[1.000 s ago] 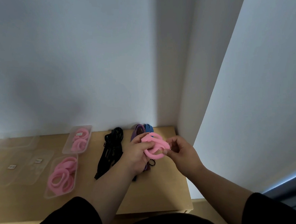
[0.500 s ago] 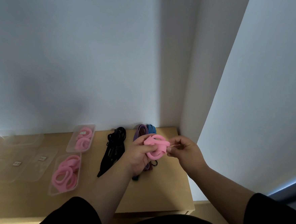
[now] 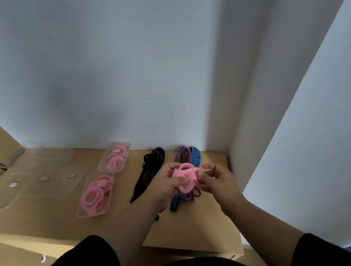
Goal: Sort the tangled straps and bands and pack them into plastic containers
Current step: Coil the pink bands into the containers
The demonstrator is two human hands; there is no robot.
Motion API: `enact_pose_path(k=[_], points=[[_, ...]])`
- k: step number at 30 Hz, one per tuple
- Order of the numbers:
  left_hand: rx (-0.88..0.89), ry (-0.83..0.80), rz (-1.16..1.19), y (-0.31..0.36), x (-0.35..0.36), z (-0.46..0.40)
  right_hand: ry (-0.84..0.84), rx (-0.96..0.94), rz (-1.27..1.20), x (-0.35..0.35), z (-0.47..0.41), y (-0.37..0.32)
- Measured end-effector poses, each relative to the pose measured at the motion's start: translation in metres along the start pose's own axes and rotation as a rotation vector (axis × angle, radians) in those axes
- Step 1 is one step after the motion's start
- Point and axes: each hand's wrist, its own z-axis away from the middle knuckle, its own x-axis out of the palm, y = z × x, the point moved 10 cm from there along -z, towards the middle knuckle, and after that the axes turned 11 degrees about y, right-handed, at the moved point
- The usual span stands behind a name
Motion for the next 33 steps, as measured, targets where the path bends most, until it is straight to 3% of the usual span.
enact_pose_path(k=[4, 24, 33], points=[[0.024, 0.034, -0.062, 0.003, -0.031, 0.006, -0.037, -0.102, 0.181, 0.032, 0.007, -0.003], [0.078, 0.407, -0.143, 0.032, -0.267, 0.026, -0.348, -0.136, 0.41, 0.269, 0.036, 0.009], [-0.069, 0.43, -0.334, 0.019, -0.362, 0.002, -0.429, -0.159, 0.562, 0.368, 0.041, 0.019]])
